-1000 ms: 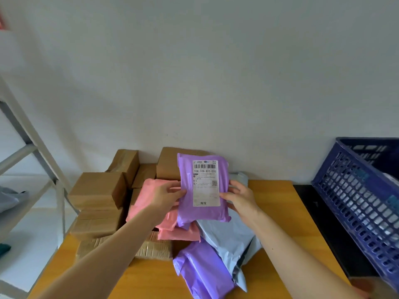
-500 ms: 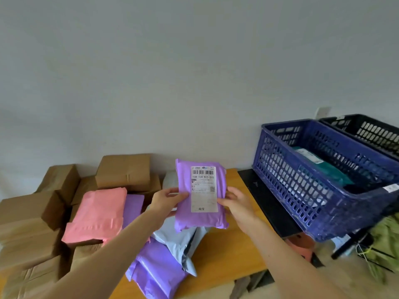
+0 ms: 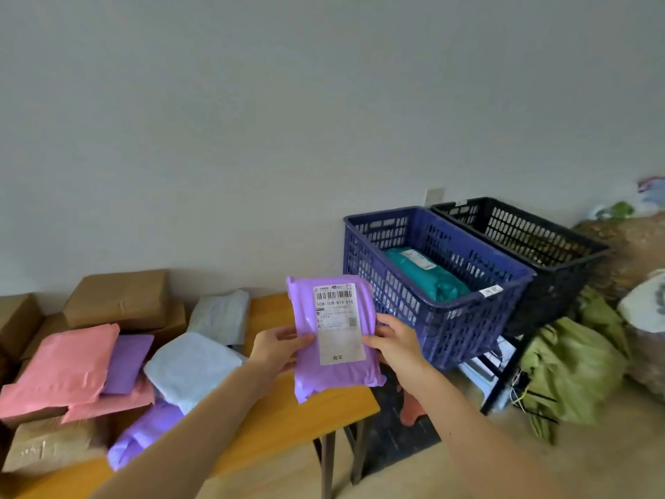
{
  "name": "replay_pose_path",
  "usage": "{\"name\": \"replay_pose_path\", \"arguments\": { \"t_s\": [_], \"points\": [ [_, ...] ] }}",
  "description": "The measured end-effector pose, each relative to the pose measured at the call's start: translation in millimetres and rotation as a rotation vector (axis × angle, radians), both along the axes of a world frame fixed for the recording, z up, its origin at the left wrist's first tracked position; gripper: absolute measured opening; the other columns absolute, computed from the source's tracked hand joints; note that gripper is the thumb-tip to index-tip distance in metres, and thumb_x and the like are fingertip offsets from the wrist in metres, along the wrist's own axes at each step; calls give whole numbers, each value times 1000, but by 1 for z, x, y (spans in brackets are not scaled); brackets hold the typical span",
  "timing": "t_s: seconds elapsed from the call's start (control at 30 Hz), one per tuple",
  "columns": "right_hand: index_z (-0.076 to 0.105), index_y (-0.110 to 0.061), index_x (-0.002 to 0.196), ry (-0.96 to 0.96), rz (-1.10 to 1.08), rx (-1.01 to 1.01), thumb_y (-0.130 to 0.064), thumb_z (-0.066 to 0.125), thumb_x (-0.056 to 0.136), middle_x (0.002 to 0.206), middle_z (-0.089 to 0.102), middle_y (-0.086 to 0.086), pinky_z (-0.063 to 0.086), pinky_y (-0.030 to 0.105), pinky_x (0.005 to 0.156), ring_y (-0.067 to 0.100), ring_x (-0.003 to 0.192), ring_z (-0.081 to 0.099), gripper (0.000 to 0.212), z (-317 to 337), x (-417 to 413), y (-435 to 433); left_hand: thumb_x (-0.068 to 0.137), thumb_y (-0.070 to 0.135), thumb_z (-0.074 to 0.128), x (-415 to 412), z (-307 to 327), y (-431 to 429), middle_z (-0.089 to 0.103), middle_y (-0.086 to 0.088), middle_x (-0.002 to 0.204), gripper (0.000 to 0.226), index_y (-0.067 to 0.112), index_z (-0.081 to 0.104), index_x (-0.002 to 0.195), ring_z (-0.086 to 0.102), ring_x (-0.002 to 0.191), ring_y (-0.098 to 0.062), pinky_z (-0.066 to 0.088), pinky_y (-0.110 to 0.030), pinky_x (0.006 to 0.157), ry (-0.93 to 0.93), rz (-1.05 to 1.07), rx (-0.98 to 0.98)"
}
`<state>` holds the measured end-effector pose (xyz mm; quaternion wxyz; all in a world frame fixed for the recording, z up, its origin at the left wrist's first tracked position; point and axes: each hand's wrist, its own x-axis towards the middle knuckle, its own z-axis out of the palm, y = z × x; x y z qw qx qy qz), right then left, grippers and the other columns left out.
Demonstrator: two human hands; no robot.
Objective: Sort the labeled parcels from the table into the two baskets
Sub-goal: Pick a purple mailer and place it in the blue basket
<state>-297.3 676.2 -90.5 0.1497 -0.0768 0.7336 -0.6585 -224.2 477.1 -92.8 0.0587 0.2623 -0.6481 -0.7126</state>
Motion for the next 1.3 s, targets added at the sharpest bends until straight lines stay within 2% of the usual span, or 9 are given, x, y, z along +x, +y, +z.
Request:
{"name": "replay_pose_path", "arguments": {
  "t_s": [0.3,0.5,0.63,0.7,0.73,0.77,0.8,0.83,1.3],
  "points": [
    [63,-15,111,50,-86,9,1,67,83,91,74,-8,55,25,70,4,83,70,32,19,-17,108,80,12,77,-30,21,100,69,-8,97,15,18,65,86,66,96,-30,56,-45,84,76,-46,-113],
    [50,-13,133,8,-293,-47,-22,71,86,123,60,5,47,34,89,21,112,58,52,16,-42,145,82,13,75,-74,42,139,67,-9,104,29,6,63,107,66,97,-29,57,-45,85,124,-36,-25],
    [46,-15,134,-63,-326,-140,-26,71,86,112,56,1,47,44,101,20,105,57,55,17,-67,154,83,10,73,-115,49,156,67,-12,106,24,6,61,103,67,92,-26,57,-41,82,169,33,129],
    [53,-16,122,-137,-318,-242,-21,70,87,101,62,14,52,42,96,24,97,64,39,21,-83,155,84,11,72,-138,51,163,67,-11,104,26,4,61,107,66,86,-23,57,-37,79,182,53,179],
    [55,-15,117,-162,-295,-296,-17,69,88,97,60,22,54,39,92,28,119,49,32,24,-91,157,84,11,72,-149,52,166,67,-11,103,24,5,61,105,66,86,-23,57,-37,77,186,58,200],
    [55,-14,115,-170,-270,-336,-14,67,89,95,60,26,56,36,87,4,90,36,29,28,-99,158,84,11,72,-161,53,170,67,-11,101,20,5,61,100,66,86,-23,57,-36,74,192,60,223],
    [55,-14,115,-165,-254,-355,-12,67,90,102,60,28,57,34,83,26,119,44,28,31,-110,159,84,10,71,-173,54,173,68,-11,99,16,6,61,95,67,84,-24,57,-34,70,200,60,245],
    [55,-14,114,-154,-247,-362,-11,66,90,110,61,27,57,34,84,36,106,63,27,34,-121,160,85,9,71,-185,55,176,68,-11,98,13,6,61,92,67,82,-24,57,-33,67,205,63,263],
    [40,-21,137,-179,-234,-533,2,66,86,124,61,17,56,31,57,27,87,69,62,53,-278,172,75,13,81,-312,61,184,69,-10,108,41,9,61,111,70,95,-27,59,-36,80,238,-73,167]
  ]
}}
